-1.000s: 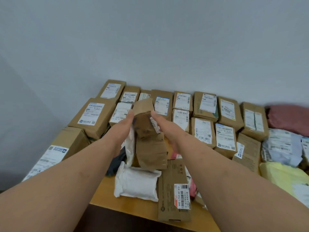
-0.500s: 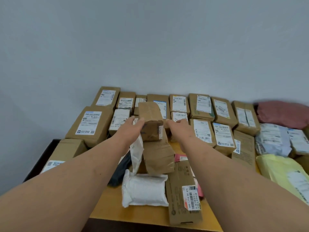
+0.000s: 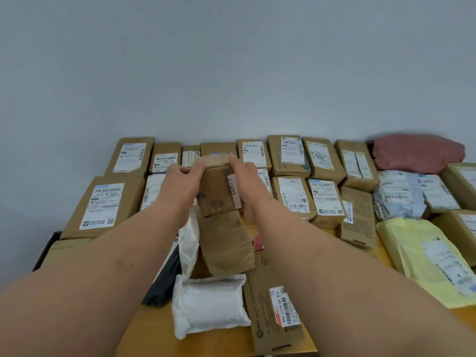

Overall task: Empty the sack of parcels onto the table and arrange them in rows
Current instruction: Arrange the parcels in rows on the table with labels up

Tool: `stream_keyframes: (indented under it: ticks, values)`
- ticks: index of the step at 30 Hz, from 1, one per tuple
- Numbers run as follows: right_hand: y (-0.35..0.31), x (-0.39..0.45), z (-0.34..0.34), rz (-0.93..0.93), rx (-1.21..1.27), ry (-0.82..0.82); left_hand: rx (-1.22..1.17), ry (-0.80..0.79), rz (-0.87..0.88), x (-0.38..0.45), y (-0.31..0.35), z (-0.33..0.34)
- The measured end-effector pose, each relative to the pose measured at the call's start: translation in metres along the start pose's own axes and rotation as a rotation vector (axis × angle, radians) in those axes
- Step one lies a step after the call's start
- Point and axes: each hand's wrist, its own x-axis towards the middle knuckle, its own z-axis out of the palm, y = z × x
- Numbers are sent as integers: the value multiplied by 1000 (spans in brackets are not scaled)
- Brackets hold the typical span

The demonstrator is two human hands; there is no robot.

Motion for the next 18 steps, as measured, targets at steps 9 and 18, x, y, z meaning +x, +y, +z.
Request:
stream_keyframes:
  ticks: [9,18]
  values:
    - [-11,-38,-71,69,366,-45,-100,-231,48,-25,28,42]
    - [41,-53,-148,-51,84,114,240,-486,-86,-83,8,106]
